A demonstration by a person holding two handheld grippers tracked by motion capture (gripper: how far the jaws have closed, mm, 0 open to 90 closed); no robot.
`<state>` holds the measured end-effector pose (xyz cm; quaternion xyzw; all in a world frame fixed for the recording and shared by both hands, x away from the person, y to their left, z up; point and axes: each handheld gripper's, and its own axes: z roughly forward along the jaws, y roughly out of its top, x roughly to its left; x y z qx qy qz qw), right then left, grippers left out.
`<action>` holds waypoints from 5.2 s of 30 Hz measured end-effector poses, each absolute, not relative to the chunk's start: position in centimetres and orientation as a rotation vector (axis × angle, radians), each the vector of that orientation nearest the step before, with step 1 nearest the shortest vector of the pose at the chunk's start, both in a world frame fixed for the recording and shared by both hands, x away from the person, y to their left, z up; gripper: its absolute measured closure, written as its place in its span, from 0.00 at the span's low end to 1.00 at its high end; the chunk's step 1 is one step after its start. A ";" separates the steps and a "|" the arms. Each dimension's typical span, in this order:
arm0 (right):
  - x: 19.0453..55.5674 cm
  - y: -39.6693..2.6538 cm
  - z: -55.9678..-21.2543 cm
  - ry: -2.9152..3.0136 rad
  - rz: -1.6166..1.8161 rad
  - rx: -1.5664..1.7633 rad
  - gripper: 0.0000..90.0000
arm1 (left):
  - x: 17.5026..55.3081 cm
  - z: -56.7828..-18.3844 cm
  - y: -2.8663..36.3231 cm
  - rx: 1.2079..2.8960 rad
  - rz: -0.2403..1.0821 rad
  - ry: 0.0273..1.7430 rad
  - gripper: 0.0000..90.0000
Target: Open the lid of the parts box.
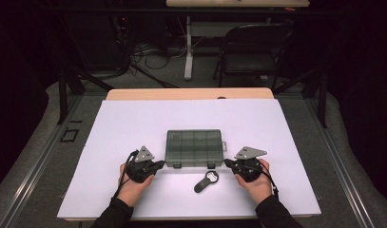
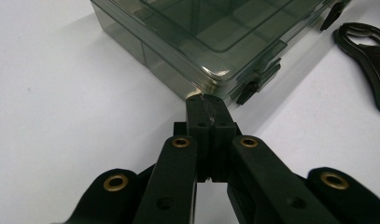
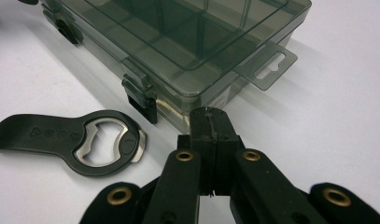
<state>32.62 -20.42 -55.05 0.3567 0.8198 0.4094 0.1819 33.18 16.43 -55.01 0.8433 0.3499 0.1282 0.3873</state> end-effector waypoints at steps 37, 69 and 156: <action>31.7 -19.5 -54.3 2.220 1.158 0.918 0.84 | 32.6 -54.0 16.1 2.071 0.422 0.879 0.83; 31.6 -19.2 -53.4 2.146 1.193 0.938 0.83 | 32.1 -52.7 15.6 2.031 0.475 0.864 0.82; 41.2 -17.2 -46.5 1.888 1.169 1.186 0.96 | 41.6 -45.8 14.4 1.859 0.531 1.106 0.98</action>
